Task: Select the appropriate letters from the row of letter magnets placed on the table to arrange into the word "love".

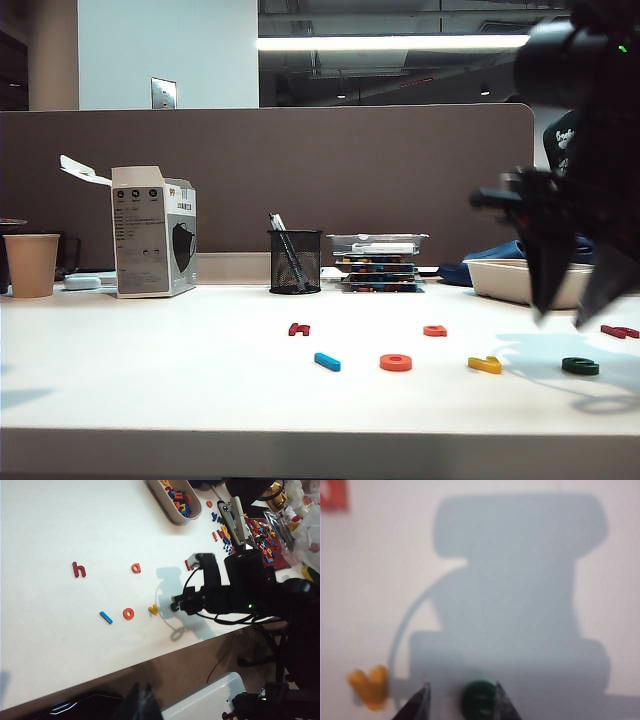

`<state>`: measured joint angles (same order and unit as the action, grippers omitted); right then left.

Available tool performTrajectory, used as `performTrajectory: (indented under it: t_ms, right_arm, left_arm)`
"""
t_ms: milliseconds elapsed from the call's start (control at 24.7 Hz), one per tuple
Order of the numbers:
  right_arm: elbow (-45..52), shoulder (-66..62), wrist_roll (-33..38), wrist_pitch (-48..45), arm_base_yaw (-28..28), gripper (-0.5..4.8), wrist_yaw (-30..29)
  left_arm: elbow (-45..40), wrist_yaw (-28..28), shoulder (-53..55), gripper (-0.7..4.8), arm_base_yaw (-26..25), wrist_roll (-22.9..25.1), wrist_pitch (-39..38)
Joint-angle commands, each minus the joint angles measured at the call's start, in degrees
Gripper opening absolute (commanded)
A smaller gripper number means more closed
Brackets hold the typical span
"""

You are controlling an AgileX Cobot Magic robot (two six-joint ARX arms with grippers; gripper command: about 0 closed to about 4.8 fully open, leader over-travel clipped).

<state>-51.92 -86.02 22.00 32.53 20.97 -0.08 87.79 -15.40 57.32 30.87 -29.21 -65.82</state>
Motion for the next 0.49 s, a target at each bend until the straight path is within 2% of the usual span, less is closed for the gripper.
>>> performTrajectory:
  t_ms: [41, 81, 243, 446, 487]
  right_arm:
    - [-5.7, 0.3, -4.2, 2.2, -0.2, 0.85, 2.2]
    - [-8.3, 0.7, -8.4, 4.1, -0.6, -0.08, 4.1]
    - [-10.8, 6.3, -14.7, 5.2, -3.0, -0.08, 6.3]
    - [-10.7, 17.7, -22.6, 5.6, -11.5, -0.07, 5.6]
    - [-10.7, 21.4, -24.0, 6.4, -15.0, -0.08, 2.7]
  left_arm:
    - [0.2, 0.2, -0.1, -0.05, 0.0, 0.3, 0.5]
    - [0.2, 0.2, -0.1, -0.05, 0.0, 0.3, 0.6]
    - [0.2, 0.2, -0.1, -0.05, 0.0, 0.3, 0.8]
    - [0.2, 0.0, -0.1, -0.05, 0.0, 0.3, 2.2]
    - [0.2, -0.7, -0.1, -0.05, 0.0, 0.2, 2.3]
